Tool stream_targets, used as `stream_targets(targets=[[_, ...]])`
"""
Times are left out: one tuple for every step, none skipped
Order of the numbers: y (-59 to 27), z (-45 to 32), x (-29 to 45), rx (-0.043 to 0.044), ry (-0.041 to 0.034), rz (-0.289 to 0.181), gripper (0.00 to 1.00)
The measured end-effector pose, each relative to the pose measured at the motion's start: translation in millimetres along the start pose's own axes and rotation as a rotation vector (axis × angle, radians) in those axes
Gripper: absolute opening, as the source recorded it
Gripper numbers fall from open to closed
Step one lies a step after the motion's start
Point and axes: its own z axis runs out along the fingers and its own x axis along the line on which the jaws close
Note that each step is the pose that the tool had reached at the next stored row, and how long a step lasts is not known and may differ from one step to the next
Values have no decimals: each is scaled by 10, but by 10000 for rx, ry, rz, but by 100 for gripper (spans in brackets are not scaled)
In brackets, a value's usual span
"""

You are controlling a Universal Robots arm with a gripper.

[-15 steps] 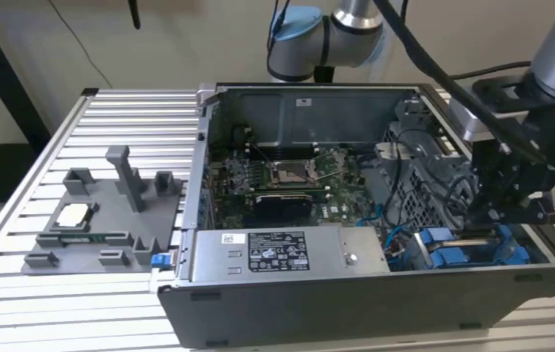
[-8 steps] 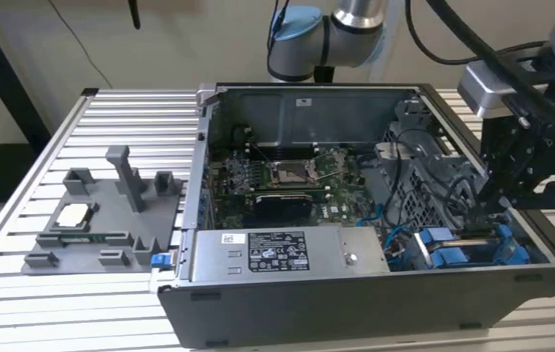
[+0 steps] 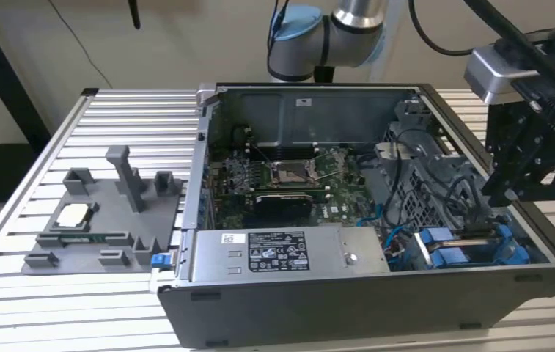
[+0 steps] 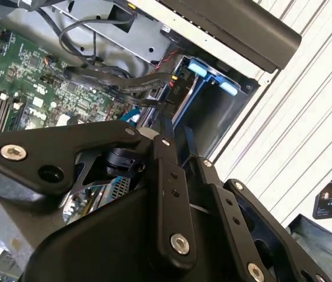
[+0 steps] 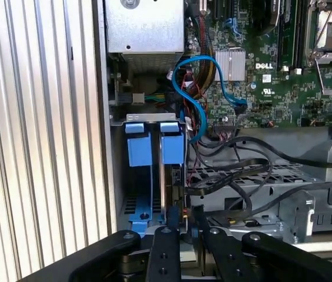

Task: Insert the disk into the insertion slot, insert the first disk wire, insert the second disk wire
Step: 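Insert the second disk wire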

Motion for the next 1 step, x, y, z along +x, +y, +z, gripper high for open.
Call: stream_targets(targets=[[0, 0, 0, 0, 0, 0, 24]])
